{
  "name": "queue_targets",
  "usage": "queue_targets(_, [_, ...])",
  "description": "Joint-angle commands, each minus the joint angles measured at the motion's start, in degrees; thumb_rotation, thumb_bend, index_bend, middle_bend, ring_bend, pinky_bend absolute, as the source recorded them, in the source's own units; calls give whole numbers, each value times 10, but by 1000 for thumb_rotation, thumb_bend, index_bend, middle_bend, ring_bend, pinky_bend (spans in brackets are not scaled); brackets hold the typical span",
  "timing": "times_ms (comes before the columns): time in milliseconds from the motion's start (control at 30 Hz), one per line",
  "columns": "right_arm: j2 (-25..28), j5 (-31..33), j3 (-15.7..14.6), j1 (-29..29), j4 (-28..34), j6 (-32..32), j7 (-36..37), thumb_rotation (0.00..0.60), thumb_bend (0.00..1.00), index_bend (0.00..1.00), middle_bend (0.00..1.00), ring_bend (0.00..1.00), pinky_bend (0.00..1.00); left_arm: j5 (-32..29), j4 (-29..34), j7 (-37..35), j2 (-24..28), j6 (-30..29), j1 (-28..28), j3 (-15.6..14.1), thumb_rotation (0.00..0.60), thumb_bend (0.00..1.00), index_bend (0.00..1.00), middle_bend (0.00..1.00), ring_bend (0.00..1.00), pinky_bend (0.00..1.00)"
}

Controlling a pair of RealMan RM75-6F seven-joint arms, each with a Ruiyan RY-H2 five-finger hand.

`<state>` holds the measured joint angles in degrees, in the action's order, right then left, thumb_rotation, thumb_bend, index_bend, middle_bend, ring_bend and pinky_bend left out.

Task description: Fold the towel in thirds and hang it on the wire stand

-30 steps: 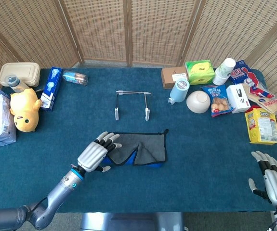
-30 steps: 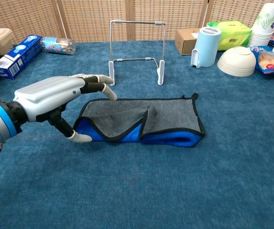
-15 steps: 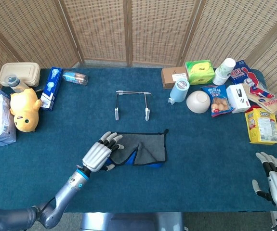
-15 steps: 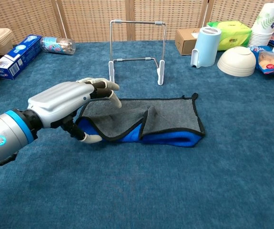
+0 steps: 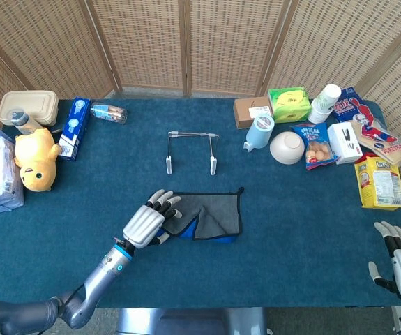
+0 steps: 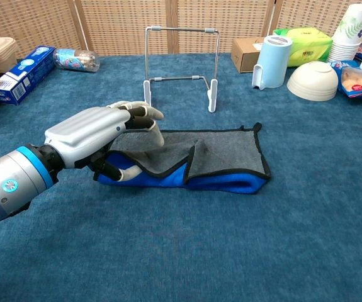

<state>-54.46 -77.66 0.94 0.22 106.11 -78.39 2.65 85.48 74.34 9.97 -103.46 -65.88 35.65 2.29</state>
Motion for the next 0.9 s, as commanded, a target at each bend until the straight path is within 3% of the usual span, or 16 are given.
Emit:
queue_targets(33, [0,0,0,0,1,0,-1,600,415,69,74,0,71,1,0,-1,0,0,-1,0,600,501,379,158,0,4])
queue_targets(433, [1,2,1,0,1,1,-1,600,414,68,74,0,71,2,-1,-1,1,-1,-5,5,600,507,570,184,0,9])
queue_targets(667, [0,3,1,0,0,1,0,600,412,68,74,0,71,-3,-7,-9,-4,-1,-4,15,600,507,621,217,5,15])
queue_targets(900, [0,6,2,0,-1,1,1,600,412,69,74,0,71,-16,-32,-36,-17,-5,2,44,600,507,646,248,25,26])
